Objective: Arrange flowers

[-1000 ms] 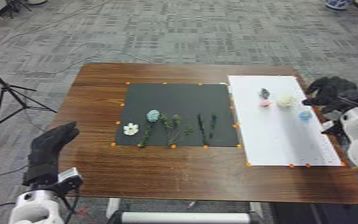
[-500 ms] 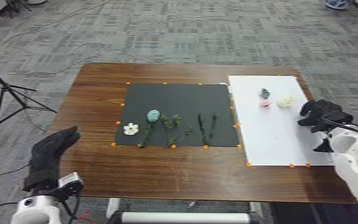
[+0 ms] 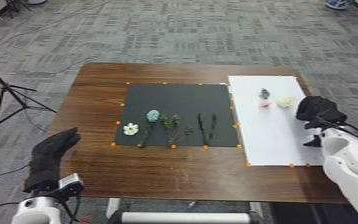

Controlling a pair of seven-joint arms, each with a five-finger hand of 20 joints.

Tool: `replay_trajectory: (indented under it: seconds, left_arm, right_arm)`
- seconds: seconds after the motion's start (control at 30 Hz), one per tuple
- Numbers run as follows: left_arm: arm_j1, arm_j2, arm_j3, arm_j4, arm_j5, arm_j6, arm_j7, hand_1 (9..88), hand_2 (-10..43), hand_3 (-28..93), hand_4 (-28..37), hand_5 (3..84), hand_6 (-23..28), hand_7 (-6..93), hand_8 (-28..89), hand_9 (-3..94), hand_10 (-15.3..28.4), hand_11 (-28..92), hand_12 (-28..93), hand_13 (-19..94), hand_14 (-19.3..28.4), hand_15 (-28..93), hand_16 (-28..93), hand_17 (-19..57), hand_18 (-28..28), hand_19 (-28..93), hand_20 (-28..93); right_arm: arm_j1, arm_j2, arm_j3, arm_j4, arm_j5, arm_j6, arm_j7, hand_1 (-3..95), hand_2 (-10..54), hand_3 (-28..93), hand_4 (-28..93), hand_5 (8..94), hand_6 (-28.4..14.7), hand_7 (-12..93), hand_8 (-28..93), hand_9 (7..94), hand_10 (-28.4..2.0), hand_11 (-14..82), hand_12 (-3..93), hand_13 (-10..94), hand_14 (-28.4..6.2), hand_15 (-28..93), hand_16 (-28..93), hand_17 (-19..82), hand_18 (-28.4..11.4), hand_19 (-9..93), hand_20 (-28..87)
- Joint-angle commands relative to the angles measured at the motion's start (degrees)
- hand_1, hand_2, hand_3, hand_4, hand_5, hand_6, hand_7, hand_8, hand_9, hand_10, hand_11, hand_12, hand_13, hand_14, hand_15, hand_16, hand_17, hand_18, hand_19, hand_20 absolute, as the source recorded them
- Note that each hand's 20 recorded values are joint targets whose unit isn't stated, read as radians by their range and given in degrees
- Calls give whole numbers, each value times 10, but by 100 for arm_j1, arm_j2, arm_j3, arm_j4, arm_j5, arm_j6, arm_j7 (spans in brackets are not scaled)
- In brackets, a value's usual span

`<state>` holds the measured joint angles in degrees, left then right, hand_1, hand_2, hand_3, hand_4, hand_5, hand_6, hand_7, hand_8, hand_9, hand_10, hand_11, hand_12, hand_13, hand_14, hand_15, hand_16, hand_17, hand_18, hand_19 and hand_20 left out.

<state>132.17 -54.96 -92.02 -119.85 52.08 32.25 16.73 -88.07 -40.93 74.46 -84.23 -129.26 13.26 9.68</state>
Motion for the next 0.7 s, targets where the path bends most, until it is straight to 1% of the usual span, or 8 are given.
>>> replay_trajectory:
  seconds: [0.03, 0.2, 0.27, 0.3, 0.33, 0.47, 0.6, 0.7]
  left_arm:
    - [-4, -27, -34, -48, -15, 9, -41, 275, 55, 702, -267, 519, 31, 184, -98, 513, 142, 225, 108, 375, 163, 199, -6, 34, 129, 137, 166]
    - [-29, -4, -31, -38, 8, -37, -51, 275, 54, 702, -267, 519, 33, 183, -97, 513, 142, 225, 108, 375, 163, 200, -5, 34, 129, 137, 166]
    - [-13, 2, -45, -34, -19, -38, -22, 275, 54, 703, -266, 520, 33, 183, -97, 513, 142, 225, 108, 375, 163, 199, -6, 34, 129, 137, 166]
    - [37, -9, -66, -56, -20, -23, -23, 275, 54, 703, -266, 520, 33, 183, -97, 513, 142, 225, 108, 376, 163, 199, -6, 34, 129, 137, 166]
    - [-13, 14, -50, -28, -19, -32, -18, 275, 53, 703, -266, 520, 33, 183, -97, 513, 142, 225, 107, 375, 163, 200, -5, 34, 129, 136, 166]
    - [-10, 54, -96, -45, -15, -21, -29, 275, 52, 704, -267, 519, 33, 184, -96, 512, 142, 225, 107, 375, 162, 199, -6, 34, 129, 136, 166]
    - [-178, 106, -55, 6, -1, -50, -37, 274, 52, 705, -269, 519, 33, 183, -97, 512, 142, 225, 107, 375, 163, 199, -5, 34, 129, 135, 166]
    - [-241, 120, -18, 26, 25, -70, -71, 274, 52, 705, -269, 519, 33, 184, -97, 513, 142, 226, 108, 375, 163, 200, -5, 34, 128, 135, 167]
  right_arm:
    - [505, 539, -150, -1243, 149, 360, 43, 636, -95, 576, -228, 782, 1, 251, 83, 903, -84, 54, 341, 937, -1, 545, 358, 602, -145, 932, 554]
    - [1072, 496, -477, -1731, 637, 175, -268, 636, -95, 578, -229, 784, 2, 248, 87, 905, -83, 54, 342, 937, 1, 546, 361, 604, -143, 932, 555]
    - [1345, 378, -775, -1822, 740, -47, -426, 634, -95, 579, -228, 785, 2, 246, 88, 906, -84, 53, 341, 937, 2, 547, 361, 604, -142, 932, 557]
    - [1514, 277, -978, -1796, 782, -181, -585, 634, -95, 579, -228, 785, 3, 247, 90, 906, -84, 53, 341, 937, 2, 547, 361, 605, -142, 932, 559]
    - [1678, 233, -1202, -1805, 885, -312, -664, 633, -95, 579, -228, 784, 3, 247, 91, 906, -83, 52, 341, 937, 3, 548, 361, 605, -142, 932, 559]
    - [2589, -60, -2284, -1691, 1052, -1387, -1027, 631, -95, 580, -229, 786, 4, 245, 90, 905, -81, 52, 342, 937, 5, 555, 362, 606, -144, 932, 567]
    - [3265, -583, -2955, -1440, 1145, -2470, -1290, 628, -95, 579, -229, 785, 6, 244, 89, 904, -80, 49, 339, 937, 5, 559, 362, 606, -144, 932, 576]
    - [3581, -881, -3428, -1278, 1054, -2878, -1323, 626, -95, 580, -229, 784, 8, 246, 88, 903, -80, 48, 338, 937, 5, 565, 362, 607, -145, 932, 583]
